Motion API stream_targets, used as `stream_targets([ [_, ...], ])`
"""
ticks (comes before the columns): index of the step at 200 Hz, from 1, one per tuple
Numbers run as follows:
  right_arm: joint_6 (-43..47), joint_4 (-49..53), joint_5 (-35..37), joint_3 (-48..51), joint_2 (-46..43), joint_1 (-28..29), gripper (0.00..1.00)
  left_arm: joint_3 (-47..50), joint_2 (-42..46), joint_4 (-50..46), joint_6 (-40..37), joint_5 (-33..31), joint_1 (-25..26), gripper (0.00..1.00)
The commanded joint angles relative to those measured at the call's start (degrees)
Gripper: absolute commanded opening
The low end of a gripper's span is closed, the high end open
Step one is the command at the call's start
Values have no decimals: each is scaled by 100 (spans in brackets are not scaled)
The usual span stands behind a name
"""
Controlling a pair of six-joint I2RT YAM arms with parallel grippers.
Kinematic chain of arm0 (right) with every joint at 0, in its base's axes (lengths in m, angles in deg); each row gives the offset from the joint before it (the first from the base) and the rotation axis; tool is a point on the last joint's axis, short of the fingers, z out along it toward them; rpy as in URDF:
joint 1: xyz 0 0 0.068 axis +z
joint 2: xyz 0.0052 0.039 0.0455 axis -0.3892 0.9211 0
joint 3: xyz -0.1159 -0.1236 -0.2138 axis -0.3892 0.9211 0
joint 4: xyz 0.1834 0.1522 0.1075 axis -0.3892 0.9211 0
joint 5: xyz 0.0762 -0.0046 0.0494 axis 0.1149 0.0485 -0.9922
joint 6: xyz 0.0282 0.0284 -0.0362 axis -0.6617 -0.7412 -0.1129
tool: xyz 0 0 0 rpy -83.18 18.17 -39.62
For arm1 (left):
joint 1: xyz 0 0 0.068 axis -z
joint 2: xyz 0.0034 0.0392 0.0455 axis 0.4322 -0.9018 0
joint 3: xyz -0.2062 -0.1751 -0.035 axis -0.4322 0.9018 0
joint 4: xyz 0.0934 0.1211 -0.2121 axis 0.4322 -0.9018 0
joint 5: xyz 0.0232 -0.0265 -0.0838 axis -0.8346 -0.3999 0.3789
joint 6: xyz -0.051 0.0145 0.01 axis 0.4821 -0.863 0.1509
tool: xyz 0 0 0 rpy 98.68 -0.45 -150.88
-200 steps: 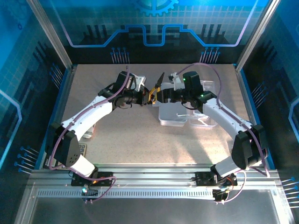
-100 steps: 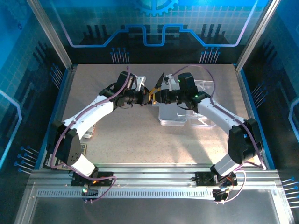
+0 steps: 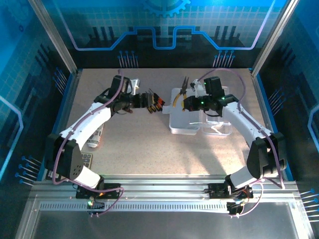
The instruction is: Pack the tool kit
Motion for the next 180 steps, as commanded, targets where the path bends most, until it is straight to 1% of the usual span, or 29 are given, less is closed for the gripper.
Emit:
stream_targets([
  [1, 498, 893, 141, -364, -11, -89, 0, 66, 150, -536, -154, -715, -110, 99],
  [13, 566, 1116, 149, -481, 172, -88, 0, 57, 77, -732, -222, -1087, -139, 99],
  [27, 571, 1208, 192, -559, 372, -13, 0, 129, 16, -821, -177, -1238, -187, 99],
  [65, 332, 966, 349, -624, 834, 245, 0, 368, -49, -677, -20, -1157, -214, 99],
  [95, 85, 828, 554, -675, 1165, 348, 0, 395, -69, -685, -47, -1191, -216, 99],
  [143, -96, 720, 568, -785, 1512, 440, 0, 461, -114, -642, -43, -1159, -256, 99],
  [152, -106, 700, 569, -811, 1581, 462, 2, 469, -131, -625, -33, -1151, -260, 99],
  [180, -139, 689, 619, -901, 1787, 539, 5, 476, -139, -597, -21, -1133, -268, 99],
])
